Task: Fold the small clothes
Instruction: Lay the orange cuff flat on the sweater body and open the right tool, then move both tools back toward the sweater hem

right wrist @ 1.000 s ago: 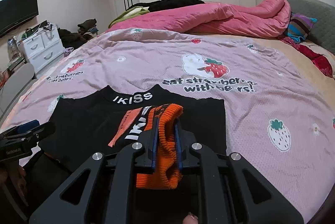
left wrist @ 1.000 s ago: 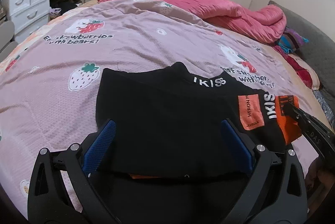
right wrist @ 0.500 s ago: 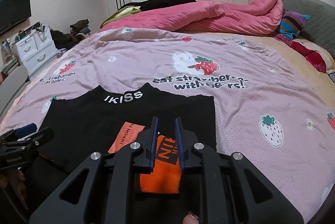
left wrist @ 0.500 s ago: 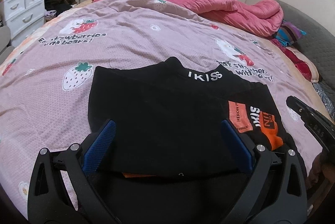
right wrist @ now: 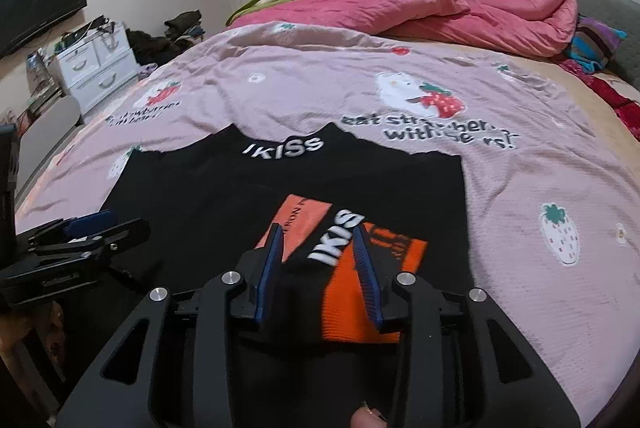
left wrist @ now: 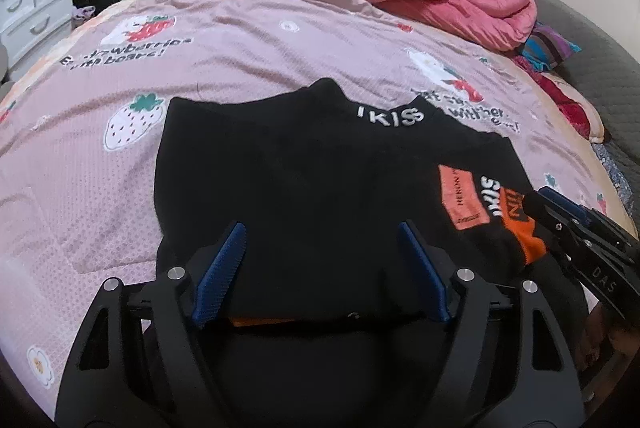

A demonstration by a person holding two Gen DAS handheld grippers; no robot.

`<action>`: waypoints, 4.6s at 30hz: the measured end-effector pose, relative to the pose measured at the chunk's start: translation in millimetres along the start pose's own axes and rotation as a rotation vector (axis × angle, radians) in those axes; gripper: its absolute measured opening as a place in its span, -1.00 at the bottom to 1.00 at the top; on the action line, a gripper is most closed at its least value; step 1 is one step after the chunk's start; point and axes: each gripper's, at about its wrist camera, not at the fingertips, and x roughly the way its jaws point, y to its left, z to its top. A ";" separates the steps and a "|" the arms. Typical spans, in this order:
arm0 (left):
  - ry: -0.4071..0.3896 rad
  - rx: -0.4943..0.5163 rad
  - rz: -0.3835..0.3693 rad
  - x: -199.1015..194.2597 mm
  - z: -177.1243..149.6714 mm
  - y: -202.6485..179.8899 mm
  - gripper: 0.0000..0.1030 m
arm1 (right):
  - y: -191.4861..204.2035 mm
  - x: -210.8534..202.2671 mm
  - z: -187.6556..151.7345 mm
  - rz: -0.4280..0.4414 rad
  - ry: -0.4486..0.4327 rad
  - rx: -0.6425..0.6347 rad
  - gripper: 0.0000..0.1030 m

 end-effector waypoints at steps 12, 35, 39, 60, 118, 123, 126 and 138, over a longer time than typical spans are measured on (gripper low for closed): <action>0.046 -0.007 0.022 11.5 -10.8 10.4 0.36 | 27.9 13.8 -9.0 0.036 0.050 -0.065 -0.12; 0.043 0.017 0.045 10.5 -14.1 9.0 0.36 | -7.2 25.9 -22.9 0.011 0.140 0.045 0.07; 0.040 0.016 0.045 8.9 -13.6 9.8 0.36 | -9.8 21.0 -20.2 0.012 0.122 0.058 0.14; -0.030 -0.016 0.080 -17.2 -6.2 15.4 0.56 | -17.1 -2.2 -12.2 0.002 0.032 0.123 0.62; -0.197 0.071 0.118 -101.1 -38.3 -31.0 0.82 | -29.7 -119.1 -26.7 -0.066 -0.190 0.114 0.87; -0.200 0.078 0.111 -108.9 -49.5 -34.8 0.82 | -28.4 -129.8 -37.6 -0.053 -0.192 0.120 0.88; -0.196 0.084 0.108 -113.5 -56.1 -36.9 0.82 | -26.3 -138.1 -48.8 -0.051 -0.193 0.118 0.89; -0.160 0.075 0.122 -126.9 -89.2 -33.2 0.82 | -26.6 -159.1 -99.5 -0.064 -0.130 0.114 0.90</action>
